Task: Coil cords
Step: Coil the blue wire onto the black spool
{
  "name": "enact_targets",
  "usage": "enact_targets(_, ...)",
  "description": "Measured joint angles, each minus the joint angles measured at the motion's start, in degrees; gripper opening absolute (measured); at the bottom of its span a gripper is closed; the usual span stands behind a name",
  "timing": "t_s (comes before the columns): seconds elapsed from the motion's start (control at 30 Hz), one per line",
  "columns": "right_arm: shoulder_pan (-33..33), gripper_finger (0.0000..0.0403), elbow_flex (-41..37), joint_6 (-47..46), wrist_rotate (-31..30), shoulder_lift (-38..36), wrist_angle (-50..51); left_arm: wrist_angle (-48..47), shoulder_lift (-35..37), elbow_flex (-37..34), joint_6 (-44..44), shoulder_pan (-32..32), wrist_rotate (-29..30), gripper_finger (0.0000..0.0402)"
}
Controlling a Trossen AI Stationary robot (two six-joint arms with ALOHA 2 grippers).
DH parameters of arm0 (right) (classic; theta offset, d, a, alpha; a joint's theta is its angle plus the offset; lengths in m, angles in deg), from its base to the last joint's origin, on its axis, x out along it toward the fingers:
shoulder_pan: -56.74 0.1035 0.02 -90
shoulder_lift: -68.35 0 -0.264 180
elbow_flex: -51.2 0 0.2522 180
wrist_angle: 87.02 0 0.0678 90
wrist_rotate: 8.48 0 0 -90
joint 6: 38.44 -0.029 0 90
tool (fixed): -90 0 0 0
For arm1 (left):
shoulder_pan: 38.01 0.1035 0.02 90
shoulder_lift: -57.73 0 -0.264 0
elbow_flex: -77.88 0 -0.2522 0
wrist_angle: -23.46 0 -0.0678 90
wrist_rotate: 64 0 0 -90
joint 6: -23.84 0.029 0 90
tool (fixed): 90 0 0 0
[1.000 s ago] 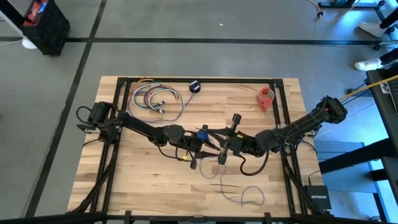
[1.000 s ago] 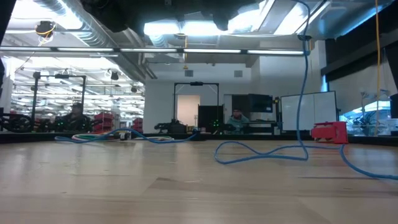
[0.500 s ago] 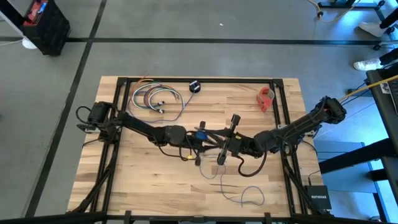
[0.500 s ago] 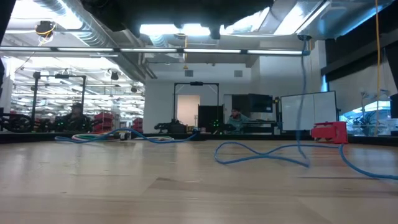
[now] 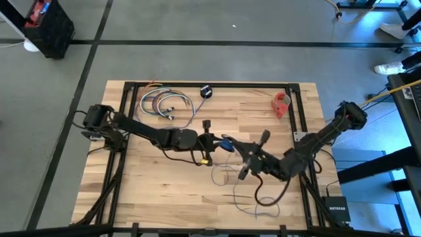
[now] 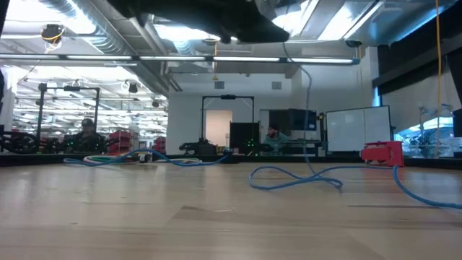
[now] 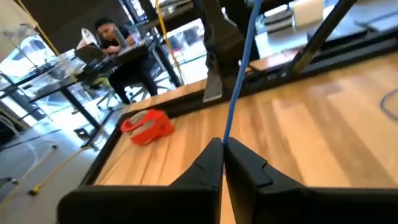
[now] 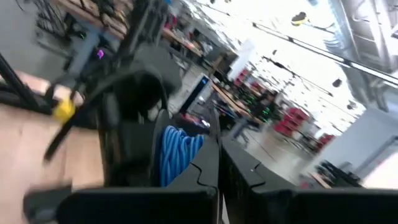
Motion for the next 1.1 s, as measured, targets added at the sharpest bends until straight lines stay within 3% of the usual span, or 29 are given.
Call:
enact_targets(0.1,2.0,0.0008,0.0,-2.0,-3.4,0.0,3.3,-4.9,2.1,0.0,0.9,0.1,2.2,0.0002)
enact_targets(0.3,2.4,0.0008,0.1,-15.7,-3.6,0.0,15.9,-12.2,5.2,0.0,-0.1,0.6,8.2,0.0009)
enact_targets(0.6,-2.5,0.0008,0.2,-38.0,0.7,0.0,37.0,-22.4,11.0,-0.2,-5.7,0.6,11.8,0.0003)
enact_targets(0.77,-7.1,0.0008,-2.5,-42.0,4.2,0.0,37.5,-22.8,12.6,-0.2,-10.7,0.1,12.0,0.0007)
enact_targets(1.1,-16.1,0.0008,-5.6,-44.9,9.1,2.1,37.2,-19.0,12.6,-0.2,-11.9,-1.5,12.0,0.0012)
